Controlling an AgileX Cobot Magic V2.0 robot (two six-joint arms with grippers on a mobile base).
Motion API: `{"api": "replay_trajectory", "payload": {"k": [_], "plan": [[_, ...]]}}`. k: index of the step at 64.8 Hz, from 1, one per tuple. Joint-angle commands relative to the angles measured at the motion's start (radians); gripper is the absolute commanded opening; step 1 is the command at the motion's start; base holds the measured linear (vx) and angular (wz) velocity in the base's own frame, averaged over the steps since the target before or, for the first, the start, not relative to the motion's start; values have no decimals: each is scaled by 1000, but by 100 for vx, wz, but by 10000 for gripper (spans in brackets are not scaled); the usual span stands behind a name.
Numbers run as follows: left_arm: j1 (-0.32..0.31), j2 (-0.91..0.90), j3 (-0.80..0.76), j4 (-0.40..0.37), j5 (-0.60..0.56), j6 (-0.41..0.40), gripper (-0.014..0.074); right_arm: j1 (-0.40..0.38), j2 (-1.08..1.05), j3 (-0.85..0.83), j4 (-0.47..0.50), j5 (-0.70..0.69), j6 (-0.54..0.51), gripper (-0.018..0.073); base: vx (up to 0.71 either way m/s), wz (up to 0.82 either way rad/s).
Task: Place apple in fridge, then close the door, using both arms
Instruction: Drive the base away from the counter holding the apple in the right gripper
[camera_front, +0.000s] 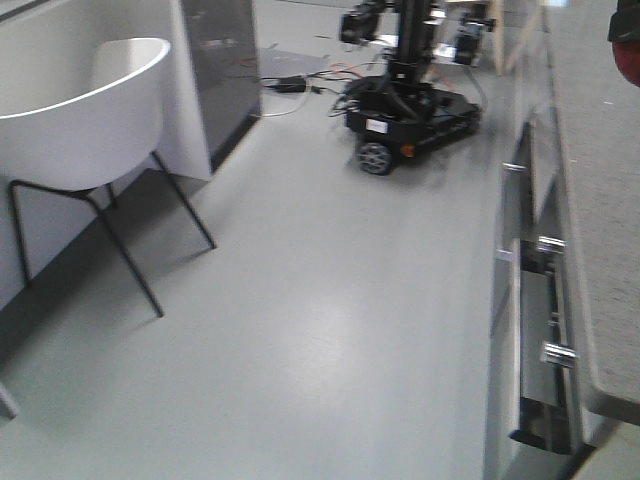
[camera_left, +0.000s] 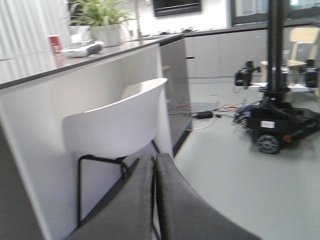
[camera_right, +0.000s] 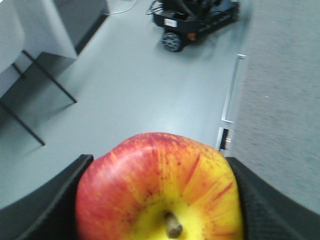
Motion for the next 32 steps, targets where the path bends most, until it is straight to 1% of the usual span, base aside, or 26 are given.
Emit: {"api": "replay_trajectory", "payload": {"k": [1, 16, 32], "plan": [[-6, -16, 29, -8, -69, -10, -6, -2, -29, -27, -1, -73, 0, 102, -4, 55], [-6, -16, 29, -8, -69, -10, -6, -2, -29, -27, -1, -73, 0, 102, -4, 51], [-6, -16, 29, -8, -69, -10, -6, -2, -29, -27, -1, -73, 0, 102, -3, 39]]}}
